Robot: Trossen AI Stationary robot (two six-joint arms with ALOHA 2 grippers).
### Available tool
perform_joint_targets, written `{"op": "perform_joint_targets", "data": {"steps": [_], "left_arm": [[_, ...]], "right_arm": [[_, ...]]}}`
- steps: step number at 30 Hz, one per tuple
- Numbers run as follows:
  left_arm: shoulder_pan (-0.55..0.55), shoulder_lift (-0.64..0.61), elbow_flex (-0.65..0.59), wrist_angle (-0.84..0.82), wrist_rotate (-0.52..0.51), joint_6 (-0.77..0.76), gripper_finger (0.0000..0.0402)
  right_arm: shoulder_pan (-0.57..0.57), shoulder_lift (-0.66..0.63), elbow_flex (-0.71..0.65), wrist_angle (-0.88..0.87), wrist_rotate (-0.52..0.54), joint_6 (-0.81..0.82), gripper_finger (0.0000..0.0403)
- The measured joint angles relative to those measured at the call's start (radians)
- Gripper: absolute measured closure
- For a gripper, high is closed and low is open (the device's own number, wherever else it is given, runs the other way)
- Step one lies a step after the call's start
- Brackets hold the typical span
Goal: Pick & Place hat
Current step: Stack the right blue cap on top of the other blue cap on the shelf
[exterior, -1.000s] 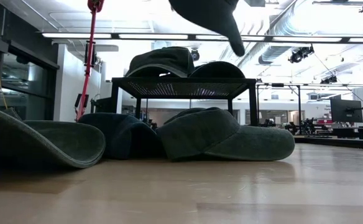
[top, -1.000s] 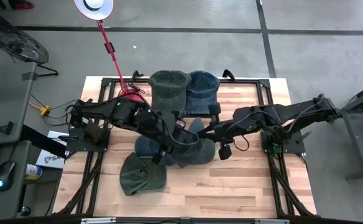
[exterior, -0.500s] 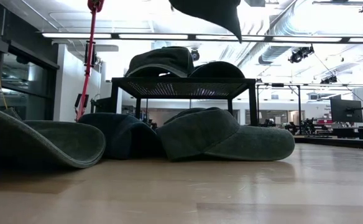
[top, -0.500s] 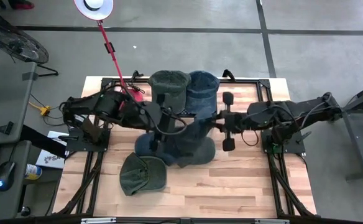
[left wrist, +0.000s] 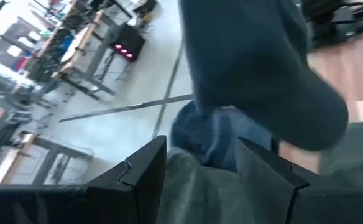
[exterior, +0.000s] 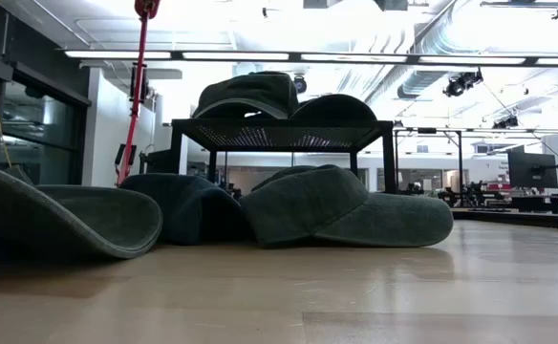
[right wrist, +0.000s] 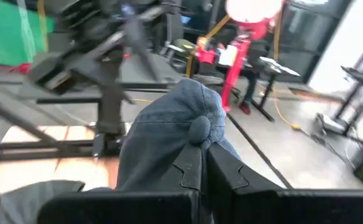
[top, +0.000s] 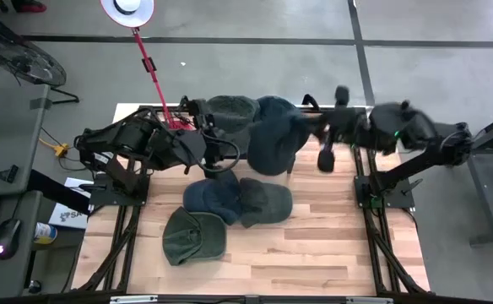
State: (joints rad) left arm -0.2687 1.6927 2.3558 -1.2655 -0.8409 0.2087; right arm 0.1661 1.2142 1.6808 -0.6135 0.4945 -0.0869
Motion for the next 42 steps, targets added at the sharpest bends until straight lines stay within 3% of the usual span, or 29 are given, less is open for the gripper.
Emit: {"op": "perform_joint_targets", "data": {"steps": [9, 16, 20, 29, 42], "left_arm": [[0.001, -0.021, 0.000, -0.076, -0.114, 0.007, 0.0215], [0.001, -0.023, 0.000, -0.158, -0.240, 0.004, 0.0215], [0.001, -0.023, 0.000, -0.201, -0.278, -0.002, 0.0215], [0.091, -0.023, 0.000, -0.211, -0.233, -0.016, 0.0215], [0.261, -0.023, 0.000, -0.211, -0.050, -0.018, 0.0215]], "right_arm": [[-0.213, 0.057, 0.244, -0.256, -0.165, 0.155, 0.0402], [-0.400, 0.129, 0.266, -0.301, -0.412, 0.231, 0.0402], [-0.465, 0.176, 0.266, -0.302, -0.496, 0.241, 0.0402], [-0.581, 0.255, 0.266, -0.300, -0.683, 0.263, 0.0402], [-0.652, 0.306, 0.266, -0.295, -0.819, 0.300, 0.0403]]}}
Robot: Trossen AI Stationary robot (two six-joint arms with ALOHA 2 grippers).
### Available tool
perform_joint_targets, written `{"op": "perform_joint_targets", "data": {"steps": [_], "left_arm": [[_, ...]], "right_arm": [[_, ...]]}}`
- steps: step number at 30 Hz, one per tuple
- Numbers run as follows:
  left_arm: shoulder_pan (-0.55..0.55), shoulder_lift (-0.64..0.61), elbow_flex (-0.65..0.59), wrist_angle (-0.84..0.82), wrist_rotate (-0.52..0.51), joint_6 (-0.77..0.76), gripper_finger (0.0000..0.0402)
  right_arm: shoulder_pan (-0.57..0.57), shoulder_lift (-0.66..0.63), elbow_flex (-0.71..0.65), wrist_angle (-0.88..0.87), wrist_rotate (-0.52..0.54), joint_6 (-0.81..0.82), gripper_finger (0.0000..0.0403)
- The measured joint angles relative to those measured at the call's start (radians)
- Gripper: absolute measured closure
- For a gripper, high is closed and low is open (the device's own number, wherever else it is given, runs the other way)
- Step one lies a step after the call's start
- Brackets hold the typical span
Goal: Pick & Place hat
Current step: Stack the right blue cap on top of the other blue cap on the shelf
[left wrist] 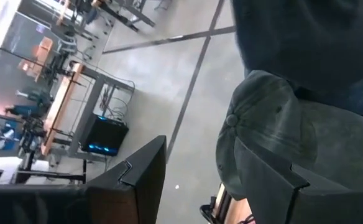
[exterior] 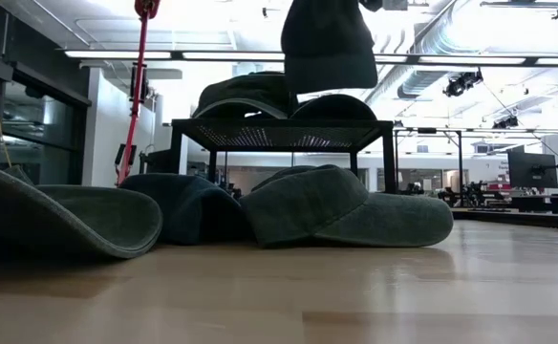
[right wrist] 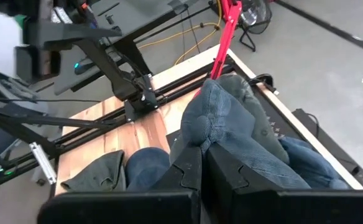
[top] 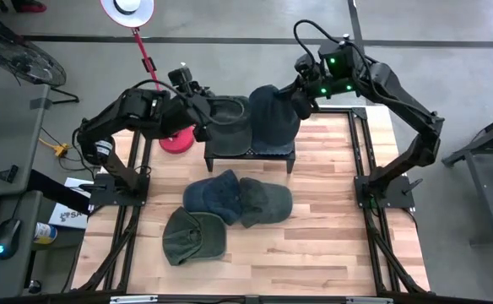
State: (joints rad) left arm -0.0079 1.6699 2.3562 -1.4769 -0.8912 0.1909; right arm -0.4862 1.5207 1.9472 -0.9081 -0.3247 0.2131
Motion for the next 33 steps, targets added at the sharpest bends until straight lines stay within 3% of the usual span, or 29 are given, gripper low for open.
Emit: {"op": "perform_joint_targets", "data": {"steps": [33], "left_arm": [[0.359, 0.000, 0.000, 0.020, 0.147, 0.051, 0.0215]], "right_arm": [[-0.004, 0.012, -0.042, -0.009, -0.022, 0.085, 0.0403]]}}
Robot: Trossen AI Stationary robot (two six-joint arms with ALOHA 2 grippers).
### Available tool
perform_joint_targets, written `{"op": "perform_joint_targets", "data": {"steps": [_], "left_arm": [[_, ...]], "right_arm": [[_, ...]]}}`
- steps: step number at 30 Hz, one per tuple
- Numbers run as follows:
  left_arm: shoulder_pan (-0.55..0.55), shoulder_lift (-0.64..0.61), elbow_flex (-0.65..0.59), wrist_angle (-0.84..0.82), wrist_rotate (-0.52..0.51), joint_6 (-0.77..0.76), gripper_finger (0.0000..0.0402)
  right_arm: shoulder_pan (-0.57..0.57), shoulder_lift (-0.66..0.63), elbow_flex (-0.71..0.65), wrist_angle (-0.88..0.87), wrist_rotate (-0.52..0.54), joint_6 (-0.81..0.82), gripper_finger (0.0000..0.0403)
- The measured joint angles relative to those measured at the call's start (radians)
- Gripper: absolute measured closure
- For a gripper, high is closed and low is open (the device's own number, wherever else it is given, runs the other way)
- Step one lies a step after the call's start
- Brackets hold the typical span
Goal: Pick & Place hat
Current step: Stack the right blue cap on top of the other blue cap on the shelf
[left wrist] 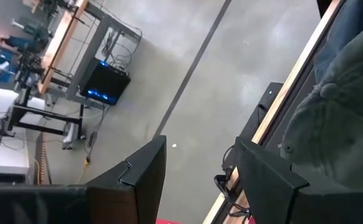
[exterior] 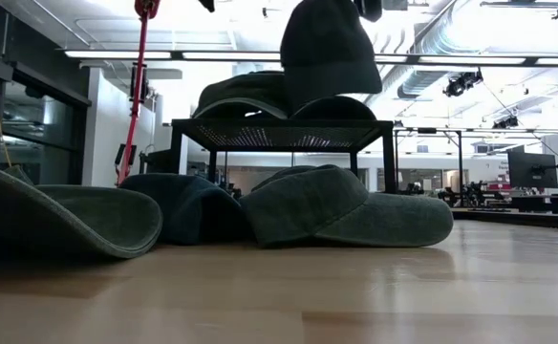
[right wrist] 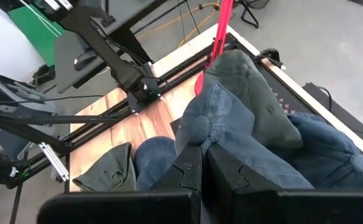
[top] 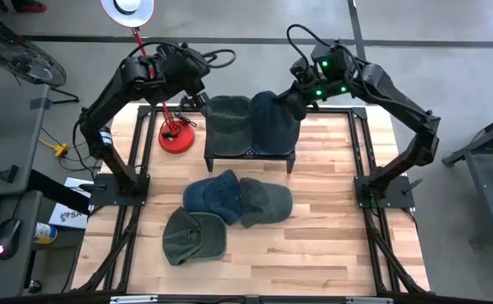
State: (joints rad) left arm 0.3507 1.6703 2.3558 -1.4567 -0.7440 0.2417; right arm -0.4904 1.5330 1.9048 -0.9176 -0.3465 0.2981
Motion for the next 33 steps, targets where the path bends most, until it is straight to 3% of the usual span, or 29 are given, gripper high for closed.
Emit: {"op": "perform_joint_targets", "data": {"steps": [9, 14, 33], "left_arm": [[0.046, 0.000, 0.000, 0.001, 0.036, -0.003, 0.0215], [0.042, 0.000, 0.000, 0.015, 0.038, -0.002, 0.0215], [0.042, 0.000, 0.000, 0.016, 0.080, -0.002, 0.0215]], "right_arm": [[0.000, 0.001, -0.070, 0.086, 0.020, -0.007, 0.0403], [-0.004, 0.000, -0.071, 0.084, 0.070, -0.024, 0.0403], [-0.032, 0.000, -0.071, 0.075, 0.094, -0.048, 0.0403]]}}
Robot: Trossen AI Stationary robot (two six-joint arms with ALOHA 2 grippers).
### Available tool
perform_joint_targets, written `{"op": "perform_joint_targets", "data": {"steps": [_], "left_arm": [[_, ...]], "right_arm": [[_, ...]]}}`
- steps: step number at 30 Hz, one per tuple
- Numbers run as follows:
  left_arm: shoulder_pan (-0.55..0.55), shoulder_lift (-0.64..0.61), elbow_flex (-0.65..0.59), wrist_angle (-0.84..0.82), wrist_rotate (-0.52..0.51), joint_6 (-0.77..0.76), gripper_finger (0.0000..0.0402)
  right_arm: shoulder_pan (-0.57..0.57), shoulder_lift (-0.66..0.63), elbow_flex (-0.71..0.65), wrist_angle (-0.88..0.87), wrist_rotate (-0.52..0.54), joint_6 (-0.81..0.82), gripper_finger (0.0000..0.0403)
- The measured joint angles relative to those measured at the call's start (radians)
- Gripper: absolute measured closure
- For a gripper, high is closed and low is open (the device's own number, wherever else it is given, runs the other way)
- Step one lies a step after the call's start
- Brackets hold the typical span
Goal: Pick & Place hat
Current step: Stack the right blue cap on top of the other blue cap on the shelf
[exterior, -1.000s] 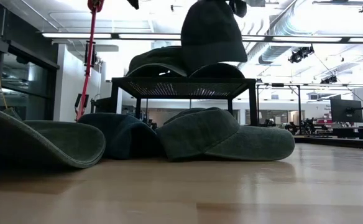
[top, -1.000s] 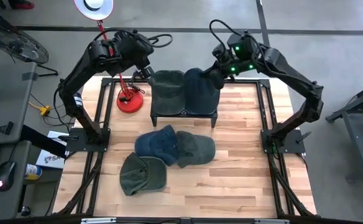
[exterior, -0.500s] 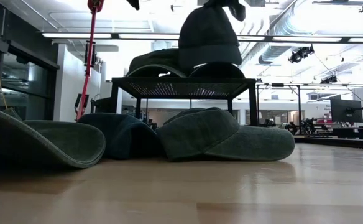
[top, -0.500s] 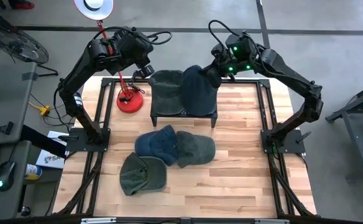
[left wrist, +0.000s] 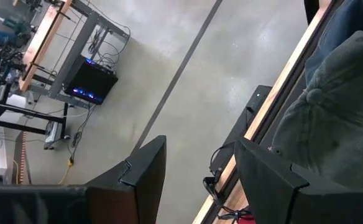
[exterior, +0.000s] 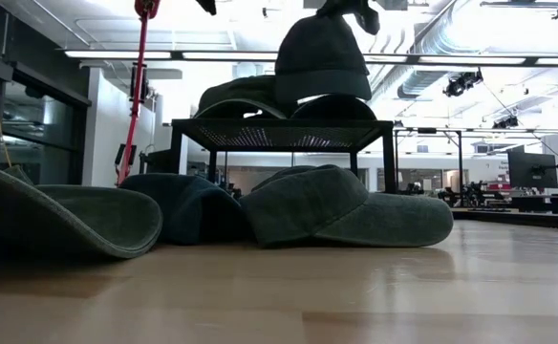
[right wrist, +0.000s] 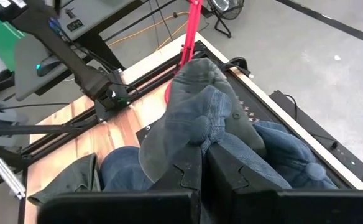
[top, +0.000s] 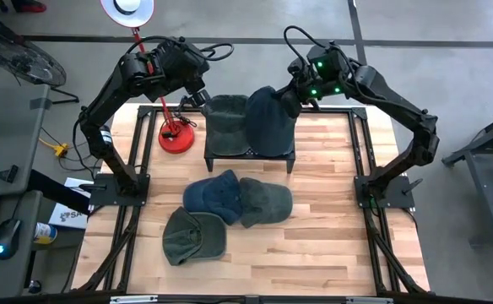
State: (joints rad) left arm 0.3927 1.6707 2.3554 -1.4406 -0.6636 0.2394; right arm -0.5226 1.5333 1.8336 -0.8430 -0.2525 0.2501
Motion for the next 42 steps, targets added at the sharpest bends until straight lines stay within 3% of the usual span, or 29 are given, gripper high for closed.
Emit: {"op": "perform_joint_targets", "data": {"steps": [23, 35, 42], "left_arm": [[0.000, 0.000, 0.000, 0.000, 0.003, -0.001, 0.0215], [0.000, 0.000, 0.000, 0.002, 0.003, -0.008, 0.0215], [0.000, 0.000, 0.000, 0.003, 0.034, -0.009, 0.0215]], "right_arm": [[-0.067, 0.049, 0.000, -0.044, 0.022, -0.074, 0.0403], [-0.076, 0.145, 0.000, -0.083, 0.158, -0.132, 0.0403], [-0.087, 0.190, 0.000, -0.089, 0.168, -0.162, 0.0403]]}}
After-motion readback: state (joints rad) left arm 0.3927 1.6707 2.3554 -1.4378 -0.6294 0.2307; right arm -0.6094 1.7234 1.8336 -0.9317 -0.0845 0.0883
